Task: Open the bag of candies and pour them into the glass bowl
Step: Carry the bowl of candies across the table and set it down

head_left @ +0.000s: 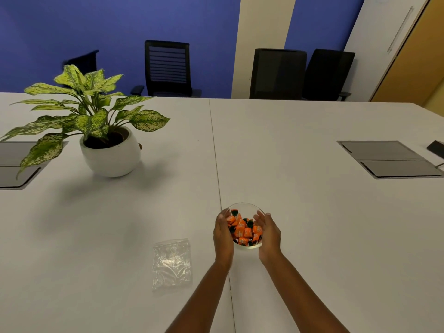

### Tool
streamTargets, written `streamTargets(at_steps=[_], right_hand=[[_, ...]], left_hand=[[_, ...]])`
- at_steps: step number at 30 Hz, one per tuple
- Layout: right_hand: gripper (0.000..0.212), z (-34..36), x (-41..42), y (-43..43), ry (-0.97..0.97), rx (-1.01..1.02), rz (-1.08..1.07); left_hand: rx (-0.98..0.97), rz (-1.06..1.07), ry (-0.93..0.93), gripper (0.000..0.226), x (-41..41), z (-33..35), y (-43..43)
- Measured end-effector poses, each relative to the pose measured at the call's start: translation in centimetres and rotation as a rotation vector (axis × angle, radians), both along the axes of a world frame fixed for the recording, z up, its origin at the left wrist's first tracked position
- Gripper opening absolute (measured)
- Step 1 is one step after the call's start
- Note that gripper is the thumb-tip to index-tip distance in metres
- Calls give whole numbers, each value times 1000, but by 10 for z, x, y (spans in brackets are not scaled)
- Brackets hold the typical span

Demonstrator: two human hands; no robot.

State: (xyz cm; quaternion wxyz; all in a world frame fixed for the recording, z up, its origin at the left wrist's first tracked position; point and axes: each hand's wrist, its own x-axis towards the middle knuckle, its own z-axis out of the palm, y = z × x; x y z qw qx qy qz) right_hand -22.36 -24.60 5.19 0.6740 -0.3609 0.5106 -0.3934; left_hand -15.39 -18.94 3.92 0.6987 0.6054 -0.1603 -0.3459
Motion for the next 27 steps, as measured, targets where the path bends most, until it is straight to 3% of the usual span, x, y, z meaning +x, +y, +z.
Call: streamTargets(at_steps=[10, 27], right_hand=[[39, 22, 41, -8, 55, -54, 77], [38, 40, 86, -77, 62, -73, 166]], left_hand=[[1, 87, 25, 31, 36, 25, -12], [63, 229, 46, 37, 73, 48, -75]])
